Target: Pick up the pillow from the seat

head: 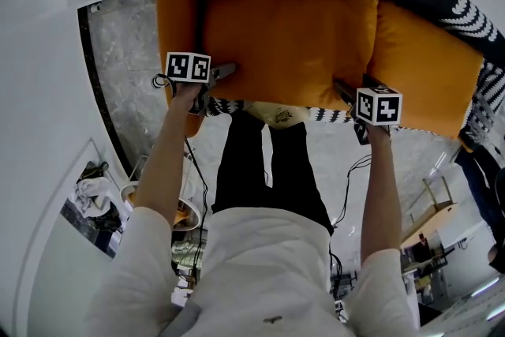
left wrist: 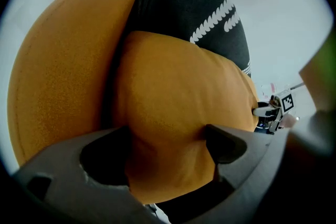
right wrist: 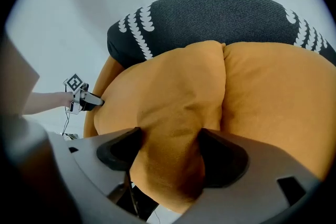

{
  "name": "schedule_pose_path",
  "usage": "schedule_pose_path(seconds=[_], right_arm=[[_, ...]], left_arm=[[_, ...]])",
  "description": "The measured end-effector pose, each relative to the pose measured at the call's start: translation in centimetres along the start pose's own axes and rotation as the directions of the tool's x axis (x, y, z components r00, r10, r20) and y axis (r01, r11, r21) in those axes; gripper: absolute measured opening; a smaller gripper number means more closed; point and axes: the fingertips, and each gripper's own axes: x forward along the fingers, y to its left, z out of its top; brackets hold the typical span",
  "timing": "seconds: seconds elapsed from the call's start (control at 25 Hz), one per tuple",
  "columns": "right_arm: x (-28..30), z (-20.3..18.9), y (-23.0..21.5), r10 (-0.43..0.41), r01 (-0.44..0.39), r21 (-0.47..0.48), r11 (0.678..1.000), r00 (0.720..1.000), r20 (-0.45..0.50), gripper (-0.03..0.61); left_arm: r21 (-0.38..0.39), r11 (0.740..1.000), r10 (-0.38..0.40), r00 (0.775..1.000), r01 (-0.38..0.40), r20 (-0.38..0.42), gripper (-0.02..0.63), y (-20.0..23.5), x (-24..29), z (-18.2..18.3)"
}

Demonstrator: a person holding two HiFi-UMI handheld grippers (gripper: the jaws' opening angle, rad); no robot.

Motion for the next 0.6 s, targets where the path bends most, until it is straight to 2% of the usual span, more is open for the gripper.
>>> schedule_pose_path(seconds=[0.08, 0.24, 0.32, 0.6], right_arm=[[0.1, 0.1, 0.2, -0.021, 0.021, -0.016, 1.000, 1.000, -0.008, 0.321], [0.2, 0.1, 0.4, -0.044, 0.043, -0.043, 0.998, 0.999, -0.027, 0.240], [0.3, 0.2, 0.5, -0.040, 0.039, -0.050, 0.998, 0.999, -0.028, 0.213], [0.0, 1.1, 0.8, -0.047, 0.046, -0.059, 0.997, 0.999, -0.011, 0.149]], left_arm=[[-0.003, 1.000, 0.000, 1.000, 0.000, -0.006, 0.423, -0.1, -0.1, 0.2], [0.007, 1.000, 0.000, 1.000, 0.000, -0.013, 0.311, -0.5, -0.5, 0.2], [0.014, 1.000, 0.001, 1.000, -0.001, -0.014, 0.262, -0.7, -0.6, 0.3], [0.043, 0.999, 0.018, 1.000, -0.019, 0.022, 0.151, -1.4, -1.0, 1.1]])
